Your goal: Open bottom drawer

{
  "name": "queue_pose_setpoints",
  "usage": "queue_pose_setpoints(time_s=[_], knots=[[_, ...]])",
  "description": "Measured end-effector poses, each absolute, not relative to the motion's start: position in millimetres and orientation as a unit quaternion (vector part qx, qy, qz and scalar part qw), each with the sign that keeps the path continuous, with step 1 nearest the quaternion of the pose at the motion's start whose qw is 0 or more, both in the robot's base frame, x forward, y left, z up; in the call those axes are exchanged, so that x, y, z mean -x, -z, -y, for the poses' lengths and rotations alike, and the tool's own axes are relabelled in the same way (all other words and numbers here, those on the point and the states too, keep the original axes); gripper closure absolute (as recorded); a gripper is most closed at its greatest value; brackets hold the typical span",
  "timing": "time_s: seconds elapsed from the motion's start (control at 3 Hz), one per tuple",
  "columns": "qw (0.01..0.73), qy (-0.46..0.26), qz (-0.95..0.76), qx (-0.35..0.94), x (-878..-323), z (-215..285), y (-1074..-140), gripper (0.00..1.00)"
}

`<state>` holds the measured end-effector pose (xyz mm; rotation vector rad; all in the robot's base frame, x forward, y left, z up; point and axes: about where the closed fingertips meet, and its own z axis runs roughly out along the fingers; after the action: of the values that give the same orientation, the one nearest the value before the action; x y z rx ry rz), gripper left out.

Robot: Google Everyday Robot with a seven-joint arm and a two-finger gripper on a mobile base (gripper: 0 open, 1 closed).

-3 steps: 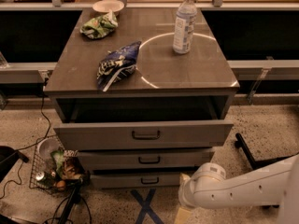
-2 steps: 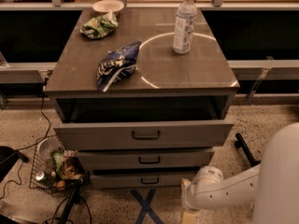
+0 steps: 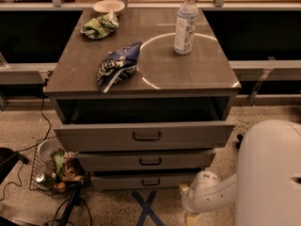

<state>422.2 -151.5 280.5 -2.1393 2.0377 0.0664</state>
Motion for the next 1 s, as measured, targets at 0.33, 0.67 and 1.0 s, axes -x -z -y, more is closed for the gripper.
queue_pose_setpoints(time_s=[0.33,0.67,1.0], knots=[[0.093,-0.023,-0.687,0.721,-422.2,151.3,-280.1,0.0],[0.091,-0.021,-0.691,0.717,-430.9,142.4,-265.8,0.0],[0.085,-0.02,-0.694,0.715,-440.2,130.0,-248.0,0.0]])
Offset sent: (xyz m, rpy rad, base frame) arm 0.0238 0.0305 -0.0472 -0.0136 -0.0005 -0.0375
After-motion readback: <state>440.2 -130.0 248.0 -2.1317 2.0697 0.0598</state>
